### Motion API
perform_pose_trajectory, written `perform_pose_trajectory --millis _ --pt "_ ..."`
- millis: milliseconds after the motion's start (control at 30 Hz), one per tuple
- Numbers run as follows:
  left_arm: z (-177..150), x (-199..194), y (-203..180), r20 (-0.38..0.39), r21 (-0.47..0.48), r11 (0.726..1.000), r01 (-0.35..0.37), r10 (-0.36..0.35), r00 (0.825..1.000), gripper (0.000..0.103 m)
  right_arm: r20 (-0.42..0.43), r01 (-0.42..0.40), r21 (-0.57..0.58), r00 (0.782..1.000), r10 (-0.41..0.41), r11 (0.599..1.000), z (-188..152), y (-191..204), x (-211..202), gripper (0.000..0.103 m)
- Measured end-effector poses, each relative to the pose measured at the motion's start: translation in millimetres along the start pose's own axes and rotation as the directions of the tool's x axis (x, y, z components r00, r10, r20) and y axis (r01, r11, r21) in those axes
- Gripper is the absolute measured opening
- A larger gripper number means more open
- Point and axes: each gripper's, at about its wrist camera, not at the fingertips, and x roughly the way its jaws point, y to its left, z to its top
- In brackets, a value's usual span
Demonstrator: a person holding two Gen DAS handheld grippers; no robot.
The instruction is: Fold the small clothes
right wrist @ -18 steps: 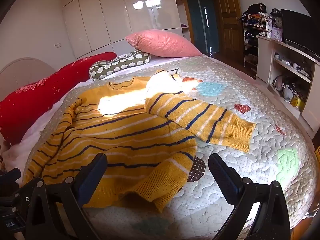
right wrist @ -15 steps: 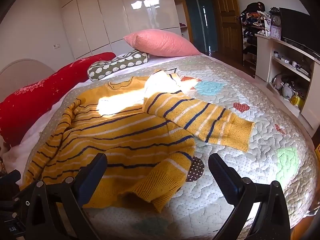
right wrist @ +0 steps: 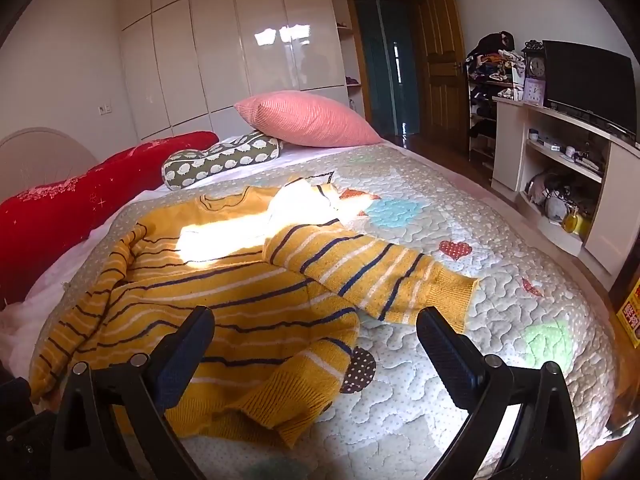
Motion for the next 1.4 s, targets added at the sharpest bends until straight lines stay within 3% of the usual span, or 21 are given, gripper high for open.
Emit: perform_pose_trajectory --millis 100,200,300,467,600,700,733,800,967,1100,1133,1167,1200,1233,1267,1333,1400 --pt "12.6 -1.1 -0.3 0.015 0.082 0.996 -0.018 0.017 1.000 0.100 -0.012 0.012 -0.021 1.000 -0.013 1.000 10.3 -8.4 6.5 0.102" --pt "46.9 -16.0 23.6 0.137 0.072 0.991 -0.109 0.099 0.986 0.100 -0.038 0.008 -0.078 0.999 -0.011 0.997 35.1 -17.6 20.4 0.102" --pt "98.0 -13.3 58.6 0.178 0.044 0.988 -0.147 0.137 0.975 0.100 -0.078 -0.049 -0.140 0.996 0.039 0.989 73.7 -23.1 45.7 0.102" --pt "188.9 49.4 113.6 0.078 -0.013 0.995 -0.101 0.102 0.992 0.100 -0.193 -0.183 -0.116 0.968 0.159 0.976 149.0 -29.4 123.4 0.101" --pt "244.9 129.4 138.5 -0.051 -0.005 0.994 -0.108 0.108 0.993 0.100 -0.346 -0.236 -0.045 0.915 0.206 0.971 193.6 -30.0 208.7 0.099" --pt "270.9 187.7 146.4 -0.093 0.041 0.979 -0.201 0.204 0.975 0.100 -0.433 -0.204 -0.060 0.887 0.159 0.977 207.8 -21.0 266.7 0.099" --pt "278.1 204.6 151.5 -0.109 0.037 0.979 -0.203 0.206 0.973 0.100 -0.461 -0.183 -0.092 0.879 0.121 0.979 209.2 -15.6 285.1 0.099" --pt "292.6 234.6 162.1 -0.147 0.011 0.984 -0.176 0.175 0.973 0.100 -0.493 -0.172 -0.152 0.867 0.076 0.973 210.3 -1.9 314.5 0.099" --pt "312.8 291.7 171.0 -0.221 -0.019 0.991 -0.129 0.121 0.968 0.100 -0.597 -0.202 -0.205 0.801 0.041 0.958 196.4 25.4 388.4 0.099" --pt "310.0 324.3 166.4 -0.296 -0.020 1.000 -0.024 0.017 0.955 0.100 -0.648 -0.293 -0.113 0.746 0.153 0.949 183.0 41.4 419.3 0.099" --pt "306.8 329.8 161.1 -0.314 0.006 1.000 -0.016 0.017 0.949 0.099 -0.653 -0.316 -0.085 0.734 0.186 0.945 180.1 44.8 422.2 0.099" --pt "303.6 334.7 155.4 -0.329 0.042 0.998 -0.037 0.049 0.943 0.090 -0.656 -0.331 -0.073 0.726 0.205 0.941 177.2 49.1 422.9 0.098" --pt "300.6 338.0 150.9 -0.336 0.075 0.994 -0.076 0.097 0.937 0.076 -0.652 -0.340 -0.085 0.730 0.206 0.937 175.1 54.8 421.4 0.084" --pt "299.4 340.0 149.4 -0.337 0.091 0.989 -0.119 0.143 0.931 0.047 -0.641 -0.342 -0.122 0.744 0.189 0.932 174.2 61.1 418.3 0.067" --pt "302.3 339.2 152.1 -0.327 0.072 0.987 -0.142 0.158 0.932 0.036 -0.635 -0.335 -0.169 0.756 0.157 0.927 173.7 66.9 415.6 0.027" --pt "311.2 335.7 160.2 -0.317 0.003 0.991 -0.134 0.128 0.940 0.014 -0.628 -0.320 -0.226 0.770 0.113 0.920 176.1 74.5 413.4 0.016" --pt "321.7 333.4 169.8 -0.310 -0.051 0.989 -0.141 0.119 0.943 0.013 -0.602 -0.291 -0.298 0.796 0.058 0.909 184.1 84.4 415.1 0.012"
